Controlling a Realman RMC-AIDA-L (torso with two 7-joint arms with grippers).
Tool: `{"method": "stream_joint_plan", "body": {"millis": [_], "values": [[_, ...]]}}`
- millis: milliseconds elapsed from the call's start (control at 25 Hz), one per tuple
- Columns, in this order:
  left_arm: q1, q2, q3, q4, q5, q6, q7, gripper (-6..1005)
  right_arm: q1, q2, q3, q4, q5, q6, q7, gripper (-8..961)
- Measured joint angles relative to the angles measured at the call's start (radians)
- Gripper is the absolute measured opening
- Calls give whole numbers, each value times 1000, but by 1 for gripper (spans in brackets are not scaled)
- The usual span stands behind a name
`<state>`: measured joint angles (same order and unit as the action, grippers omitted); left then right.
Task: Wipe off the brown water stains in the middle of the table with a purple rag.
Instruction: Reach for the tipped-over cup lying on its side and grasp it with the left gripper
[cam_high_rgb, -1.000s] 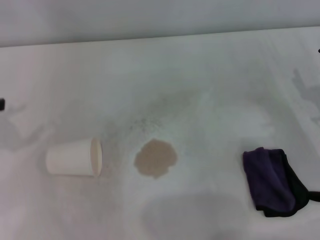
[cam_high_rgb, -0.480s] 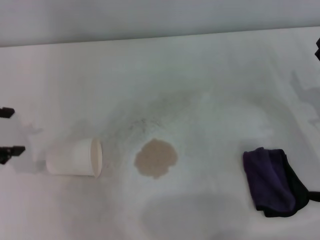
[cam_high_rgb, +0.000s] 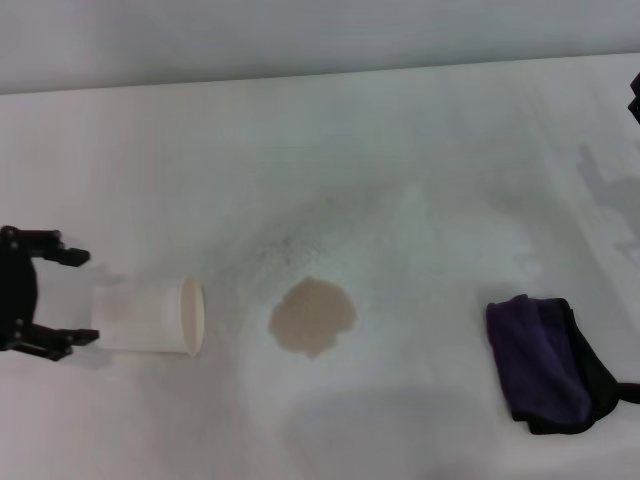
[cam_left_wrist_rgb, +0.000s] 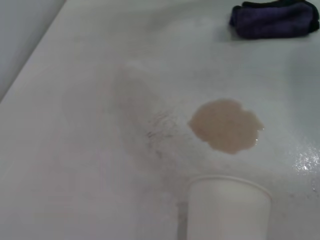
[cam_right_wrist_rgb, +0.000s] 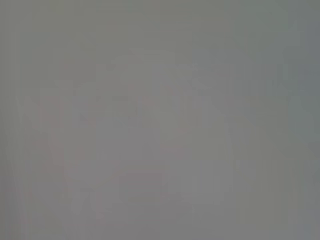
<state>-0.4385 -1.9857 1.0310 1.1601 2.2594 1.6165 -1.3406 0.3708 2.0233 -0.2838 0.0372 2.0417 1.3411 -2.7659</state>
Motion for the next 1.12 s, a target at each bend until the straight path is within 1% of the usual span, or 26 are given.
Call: {"method": "stream_joint_plan", "body": {"millis": [120,480,720,760,880,1120], "values": [[-20,-12,-1,-32,20,-9,22,876,-6,0,0,4,0,4,1,845],[-48,-26,1,-137,43,-81,92,876,-7,0,23,20,0,2,-1,844],[-59,-39,0,-178,44,-111,133,875,-6,0,24,22,0,3,-1,843],[-65,-44,1,-194,45,-120,148,875,-6,0,24,22,0,3,-1,843],[-77,-48,2,-226,45,-134,160,875,-6,0,26,23,0,2,-1,843],[-93,-49,-4,-282,43,-172,171,875,-8,0,27,26,0,-2,-1,842]]}}
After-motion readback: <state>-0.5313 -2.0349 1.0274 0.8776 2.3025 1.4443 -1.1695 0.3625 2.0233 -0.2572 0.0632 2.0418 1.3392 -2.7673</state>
